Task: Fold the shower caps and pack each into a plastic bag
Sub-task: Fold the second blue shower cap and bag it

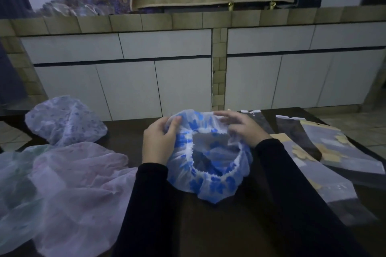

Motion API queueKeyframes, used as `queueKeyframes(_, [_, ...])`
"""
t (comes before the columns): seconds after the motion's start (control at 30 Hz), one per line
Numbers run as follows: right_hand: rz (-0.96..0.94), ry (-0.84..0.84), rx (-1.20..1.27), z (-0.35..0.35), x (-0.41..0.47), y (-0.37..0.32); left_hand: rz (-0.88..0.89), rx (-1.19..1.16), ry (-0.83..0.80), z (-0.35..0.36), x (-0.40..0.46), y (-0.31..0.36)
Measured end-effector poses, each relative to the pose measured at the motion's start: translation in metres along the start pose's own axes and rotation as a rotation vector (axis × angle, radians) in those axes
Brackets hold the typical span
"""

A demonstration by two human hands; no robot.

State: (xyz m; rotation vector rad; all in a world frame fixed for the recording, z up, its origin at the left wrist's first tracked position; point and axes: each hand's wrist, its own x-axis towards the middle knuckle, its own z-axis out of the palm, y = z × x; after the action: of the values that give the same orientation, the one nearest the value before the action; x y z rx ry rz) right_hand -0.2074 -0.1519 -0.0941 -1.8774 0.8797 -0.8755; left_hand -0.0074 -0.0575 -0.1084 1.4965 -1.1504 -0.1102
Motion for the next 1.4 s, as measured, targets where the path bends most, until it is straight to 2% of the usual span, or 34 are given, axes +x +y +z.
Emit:
queueKeyframes(0.1, [0.02,0.101,0.146,-0.006,-0.001,-0.001,0.05,-0.002,-0.102,0.0,-0.002,0.004])
queueKeyframes(0.2, [0.0,0.048,-0.009,-0.004,-0.007,0.0,0.046,-0.026,-0.18,0.003,-0.003,0.002])
queueKeyframes(0.3, [-0.079,0.044,-0.144,0.004,-0.007,-0.004,-0.021,-0.17,-0.237,0.005,-0.004,0.001])
queueKeyframes(0.37, [-0.07,0.123,-0.133,0.006,-0.005,-0.003,-0.052,-0.192,-0.2,0.006,-0.004,-0.001])
queueKeyframes(0.5, [0.001,0.375,-0.088,-0.001,-0.004,0.0,-0.14,0.08,-0.005,0.008,-0.001,-0.006])
queueKeyframes(0.6, [-0.004,0.528,-0.115,0.0,-0.004,0.002,-0.209,0.183,0.062,0.012,-0.002,-0.008])
queueKeyframes(0.7, [0.042,0.584,-0.126,0.003,-0.001,0.007,-0.286,0.04,0.06,0.014,-0.001,-0.009])
queueKeyframes(0.8, [0.122,0.717,-0.043,-0.002,0.002,0.011,-0.417,-0.123,-0.043,0.013,0.0,-0.008])
queueKeyframes(0.87, [0.203,0.675,-0.052,-0.004,0.002,0.012,-0.418,-0.095,-0.1,0.014,-0.001,-0.009])
queueKeyframes(0.97, [0.281,0.443,-0.239,-0.004,-0.003,0.008,-0.299,0.005,-0.046,0.014,-0.005,-0.006])
queueKeyframes(1.03, [0.134,0.346,-0.325,-0.003,-0.006,0.003,-0.196,0.037,-0.027,0.012,-0.006,-0.003])
queueKeyframes(1.1, [-0.097,0.285,-0.292,-0.001,-0.01,-0.004,-0.108,-0.029,-0.08,0.011,-0.006,0.0])
queueKeyframes(1.17, [-0.272,0.277,-0.276,0.0,-0.011,-0.009,-0.027,-0.087,-0.177,0.01,-0.007,0.004])
queueKeyframes(1.27, [-0.313,0.329,-0.313,-0.003,-0.007,-0.014,0.068,-0.121,-0.305,0.011,-0.009,0.012])
queueKeyframes(1.4, [-0.241,0.507,-0.321,-0.001,-0.004,-0.011,-0.052,-0.225,-0.229,0.012,-0.009,0.011])
